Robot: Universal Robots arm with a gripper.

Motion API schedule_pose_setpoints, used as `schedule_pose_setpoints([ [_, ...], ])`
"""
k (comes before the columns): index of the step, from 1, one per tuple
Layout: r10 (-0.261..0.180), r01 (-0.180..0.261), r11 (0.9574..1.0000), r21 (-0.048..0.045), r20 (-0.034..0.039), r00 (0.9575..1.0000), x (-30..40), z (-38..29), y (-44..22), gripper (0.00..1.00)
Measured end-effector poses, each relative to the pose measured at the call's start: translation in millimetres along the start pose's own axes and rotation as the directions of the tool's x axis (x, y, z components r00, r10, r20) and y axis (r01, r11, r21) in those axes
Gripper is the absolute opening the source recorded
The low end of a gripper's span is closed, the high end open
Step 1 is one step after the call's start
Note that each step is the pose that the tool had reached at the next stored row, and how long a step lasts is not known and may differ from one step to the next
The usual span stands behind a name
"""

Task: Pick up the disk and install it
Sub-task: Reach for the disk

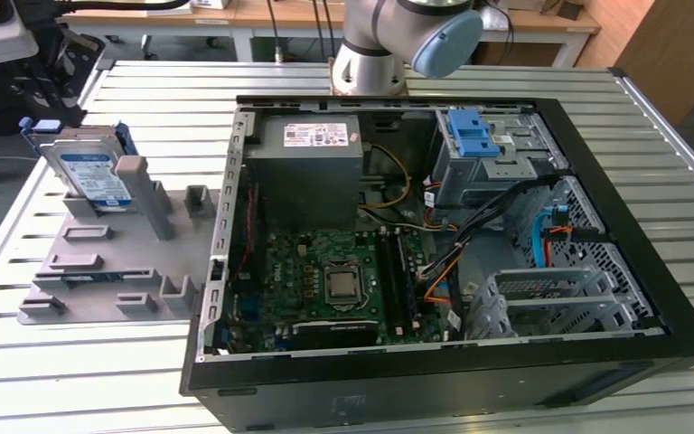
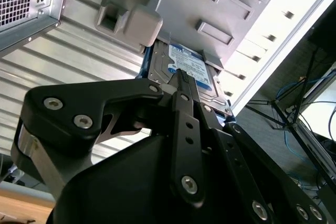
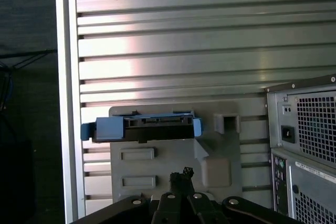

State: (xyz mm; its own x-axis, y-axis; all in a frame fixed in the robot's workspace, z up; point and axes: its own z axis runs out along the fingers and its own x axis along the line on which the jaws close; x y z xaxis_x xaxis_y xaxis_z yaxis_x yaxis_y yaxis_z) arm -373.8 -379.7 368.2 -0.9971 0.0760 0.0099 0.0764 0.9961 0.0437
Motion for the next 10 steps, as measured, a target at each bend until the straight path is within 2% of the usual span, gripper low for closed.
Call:
schedule_pose_setpoints([
  [10,0.000,0.000,1.0000,0.0000,0.0000,1.0000,5.3,0.1,-0.4,0.11],
])
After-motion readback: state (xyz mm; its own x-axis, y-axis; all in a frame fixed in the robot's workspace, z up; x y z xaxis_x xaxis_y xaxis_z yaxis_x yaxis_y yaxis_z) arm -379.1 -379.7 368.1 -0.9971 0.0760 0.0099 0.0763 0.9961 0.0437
